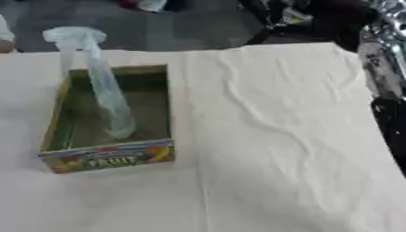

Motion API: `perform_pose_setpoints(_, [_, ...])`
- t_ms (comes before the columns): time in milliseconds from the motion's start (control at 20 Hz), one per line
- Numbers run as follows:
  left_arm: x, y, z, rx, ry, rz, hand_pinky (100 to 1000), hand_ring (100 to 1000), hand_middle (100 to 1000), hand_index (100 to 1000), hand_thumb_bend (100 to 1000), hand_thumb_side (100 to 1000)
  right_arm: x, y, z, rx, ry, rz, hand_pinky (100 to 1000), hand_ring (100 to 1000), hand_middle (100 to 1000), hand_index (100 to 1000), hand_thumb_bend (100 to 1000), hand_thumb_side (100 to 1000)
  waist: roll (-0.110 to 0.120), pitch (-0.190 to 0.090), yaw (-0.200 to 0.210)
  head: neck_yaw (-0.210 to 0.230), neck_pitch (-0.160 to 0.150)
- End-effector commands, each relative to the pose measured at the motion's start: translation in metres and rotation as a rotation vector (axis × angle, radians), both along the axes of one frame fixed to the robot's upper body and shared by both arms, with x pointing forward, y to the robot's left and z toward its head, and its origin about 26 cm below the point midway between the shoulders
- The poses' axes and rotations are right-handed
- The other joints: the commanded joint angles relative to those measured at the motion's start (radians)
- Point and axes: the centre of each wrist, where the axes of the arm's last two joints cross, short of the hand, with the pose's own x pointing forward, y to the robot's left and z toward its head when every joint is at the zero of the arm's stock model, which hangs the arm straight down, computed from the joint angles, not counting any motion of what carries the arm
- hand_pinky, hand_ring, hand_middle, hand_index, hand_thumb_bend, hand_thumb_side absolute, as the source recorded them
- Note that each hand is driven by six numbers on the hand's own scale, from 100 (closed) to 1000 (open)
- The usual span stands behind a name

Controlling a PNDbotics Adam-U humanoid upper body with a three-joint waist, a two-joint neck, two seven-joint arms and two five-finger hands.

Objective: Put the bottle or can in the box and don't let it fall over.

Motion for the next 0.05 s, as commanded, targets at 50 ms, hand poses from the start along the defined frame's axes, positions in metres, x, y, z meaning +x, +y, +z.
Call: perform_pose_setpoints(50, [-0.0004,-0.0024,0.0114,0.056,-0.048,-0.011,1000,724,626,911,100,570,-0.0111,-0.0199,0.0137,0.017,-0.129,-0.11,823,914,905,928,100,387,0.003,-0.022,-0.004,0.013,-0.019])
